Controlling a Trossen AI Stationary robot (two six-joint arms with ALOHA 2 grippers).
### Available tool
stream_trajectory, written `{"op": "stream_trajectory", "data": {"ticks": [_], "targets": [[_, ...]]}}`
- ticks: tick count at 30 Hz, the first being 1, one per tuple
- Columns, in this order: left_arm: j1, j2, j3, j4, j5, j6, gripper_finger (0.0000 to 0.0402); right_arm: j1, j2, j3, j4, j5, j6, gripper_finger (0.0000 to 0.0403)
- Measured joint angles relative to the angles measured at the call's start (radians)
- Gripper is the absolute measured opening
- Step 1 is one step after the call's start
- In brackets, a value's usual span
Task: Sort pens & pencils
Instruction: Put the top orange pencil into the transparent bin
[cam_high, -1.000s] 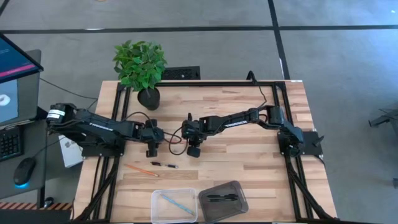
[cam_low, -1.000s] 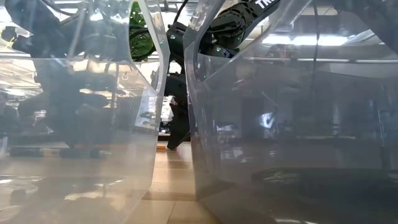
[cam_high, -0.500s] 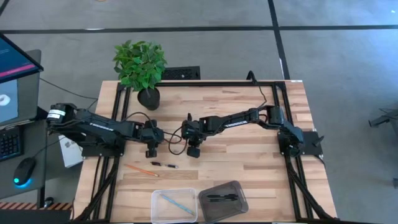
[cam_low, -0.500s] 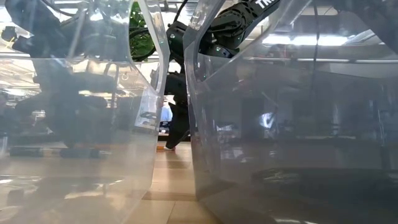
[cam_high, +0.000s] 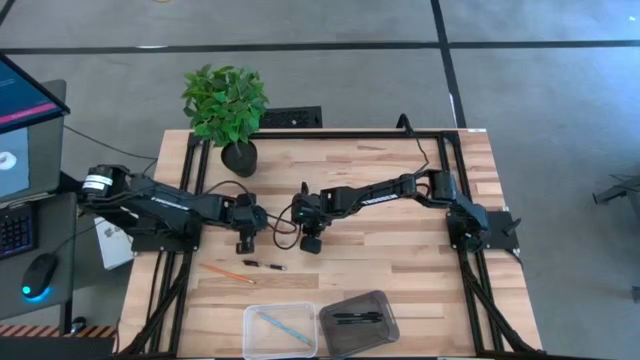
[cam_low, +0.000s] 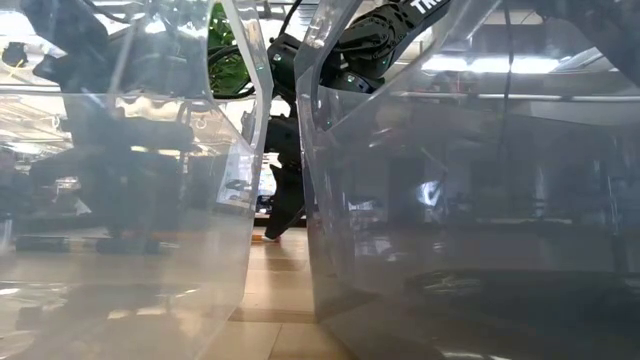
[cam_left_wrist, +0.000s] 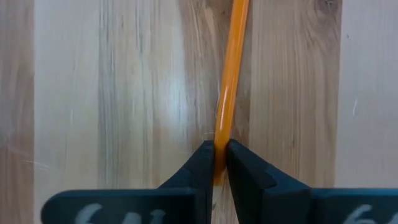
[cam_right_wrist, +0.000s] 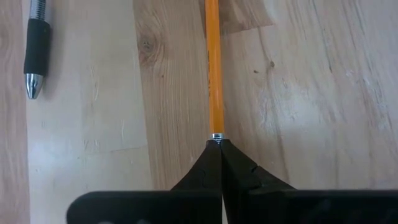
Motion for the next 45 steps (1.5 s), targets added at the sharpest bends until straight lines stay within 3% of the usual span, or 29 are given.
{"op": "stream_trajectory", "data": {"ticks": [20,29,37,45], "targets": [[-0.001,0.000,0.002,0.007,-0.023,0.037,0.0003,-0.011,-0.048,-0.008,0.040,0.025,-0.028,0.0055],[-0.001,-0.045,0.009,0.010,-0.036,0.034,0.0000,-0.015,-0.157,-0.005,-0.086,0.300,-0.027,0.0056],[-0.005,-0.055,0.009,0.016,-0.060,0.023,0.0000,-0.020,-0.201,-0.002,-0.199,0.369,-0.017,0.0056],[-0.075,-0.057,0.113,-0.077,-0.062,0.031,0.0000,-0.048,-0.207,-0.018,-0.394,0.564,0.034,0.0056]]}}
